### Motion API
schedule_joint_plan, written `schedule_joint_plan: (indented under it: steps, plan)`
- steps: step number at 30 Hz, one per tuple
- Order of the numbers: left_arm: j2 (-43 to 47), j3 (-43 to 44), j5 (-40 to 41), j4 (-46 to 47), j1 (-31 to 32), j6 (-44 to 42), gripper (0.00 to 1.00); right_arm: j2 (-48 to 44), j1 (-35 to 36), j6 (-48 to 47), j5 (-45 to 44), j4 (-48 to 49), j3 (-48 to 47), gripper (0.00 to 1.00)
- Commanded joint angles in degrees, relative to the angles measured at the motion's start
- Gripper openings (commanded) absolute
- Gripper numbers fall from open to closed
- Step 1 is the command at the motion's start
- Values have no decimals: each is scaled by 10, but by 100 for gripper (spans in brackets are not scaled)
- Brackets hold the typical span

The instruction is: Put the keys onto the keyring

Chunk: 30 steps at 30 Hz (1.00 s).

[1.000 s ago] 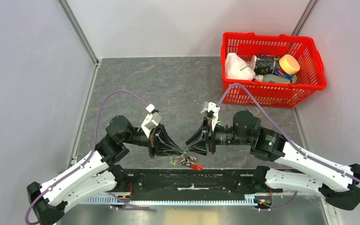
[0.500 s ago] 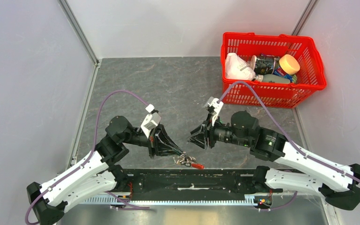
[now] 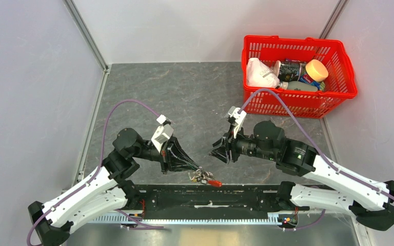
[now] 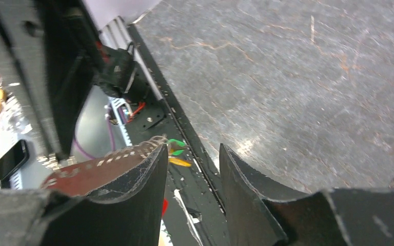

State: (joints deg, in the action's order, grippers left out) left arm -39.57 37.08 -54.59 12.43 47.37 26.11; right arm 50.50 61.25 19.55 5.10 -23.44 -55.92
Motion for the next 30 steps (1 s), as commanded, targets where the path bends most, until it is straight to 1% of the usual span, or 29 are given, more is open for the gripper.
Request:
schedule_joint_plan:
  steps: [1, 4, 9, 19, 30]
  plan:
    - [8, -1, -7, 21, 3, 6, 2, -9, -1, -27, 79, 3, -42, 49]
    - [8, -1, -6, 21, 3, 6, 2, -6, -1, -26, 116, 6, -46, 48]
    - [10, -2, -3, 20, 3, 5, 2, -4, -2, -21, 150, 22, -48, 49]
    - [13, -4, -3, 21, 2, 6, 2, -3, -1, -9, 181, 51, -53, 47]
    - [16, -4, -1, 21, 3, 5, 2, 14, -1, -6, 229, 58, -62, 47]
